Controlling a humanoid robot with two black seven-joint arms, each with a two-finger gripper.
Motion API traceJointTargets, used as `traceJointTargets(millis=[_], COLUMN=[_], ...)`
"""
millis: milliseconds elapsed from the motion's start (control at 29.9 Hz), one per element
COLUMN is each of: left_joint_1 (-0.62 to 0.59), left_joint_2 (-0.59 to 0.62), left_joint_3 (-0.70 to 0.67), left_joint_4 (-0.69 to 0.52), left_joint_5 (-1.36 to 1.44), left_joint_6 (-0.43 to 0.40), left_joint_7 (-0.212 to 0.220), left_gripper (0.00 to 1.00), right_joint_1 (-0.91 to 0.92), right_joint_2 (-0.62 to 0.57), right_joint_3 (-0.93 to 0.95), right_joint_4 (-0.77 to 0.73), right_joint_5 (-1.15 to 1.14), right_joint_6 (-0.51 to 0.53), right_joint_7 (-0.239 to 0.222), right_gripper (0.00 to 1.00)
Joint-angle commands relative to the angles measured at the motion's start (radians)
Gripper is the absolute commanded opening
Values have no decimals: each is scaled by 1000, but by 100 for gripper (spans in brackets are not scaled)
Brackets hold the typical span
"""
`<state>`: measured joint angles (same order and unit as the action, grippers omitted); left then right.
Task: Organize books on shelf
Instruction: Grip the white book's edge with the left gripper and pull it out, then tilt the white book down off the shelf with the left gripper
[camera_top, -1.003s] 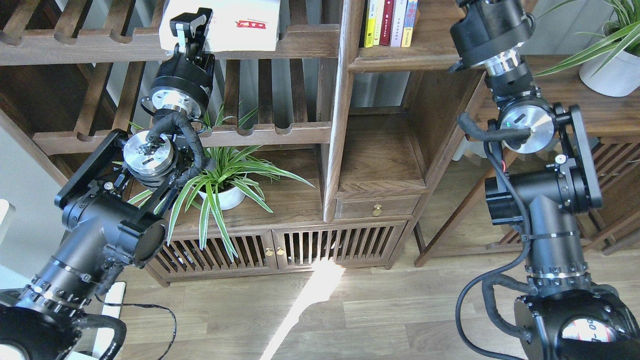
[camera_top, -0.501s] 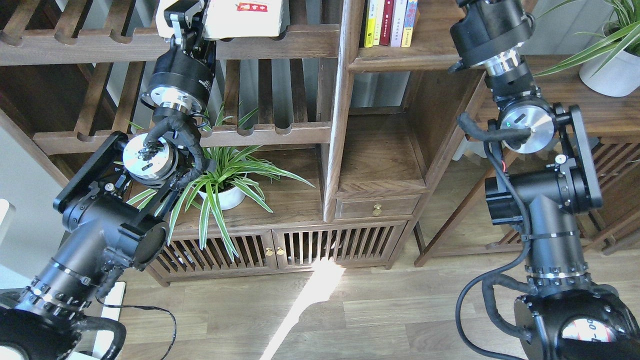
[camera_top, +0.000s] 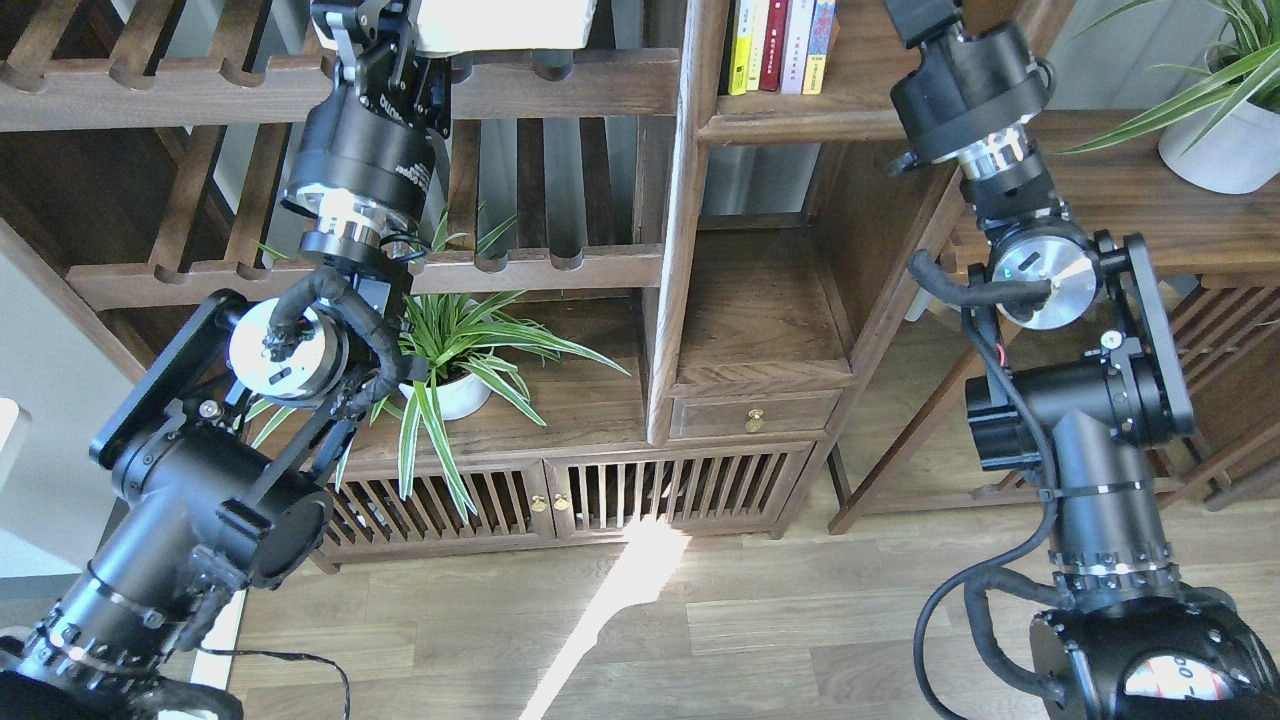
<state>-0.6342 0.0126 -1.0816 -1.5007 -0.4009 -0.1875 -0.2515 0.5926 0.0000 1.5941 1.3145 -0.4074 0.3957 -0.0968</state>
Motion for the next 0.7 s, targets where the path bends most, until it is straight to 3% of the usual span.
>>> traceJointTargets(millis=[0, 234, 668], left_joint_1=[28, 56, 235], left_joint_2=[46, 135, 299], left_joint_3=[2, 3, 12], left_joint_4=[-39, -78, -141], left_joint_5=[1, -1, -1], left_joint_6=[-17, -69, -289], left_joint_7=[5, 6, 17], left_gripper=[4, 3, 2], right_joint_1=[-10, -10, -13], right_joint_2=[0, 0, 0], right_joint_3=[-2, -10, -40], right_joint_4=[0, -4, -12], right_joint_5=[1, -1, 1], right_joint_6=[2, -1, -1], right_joint_7=[0, 0, 2], right_gripper=[99, 99, 99])
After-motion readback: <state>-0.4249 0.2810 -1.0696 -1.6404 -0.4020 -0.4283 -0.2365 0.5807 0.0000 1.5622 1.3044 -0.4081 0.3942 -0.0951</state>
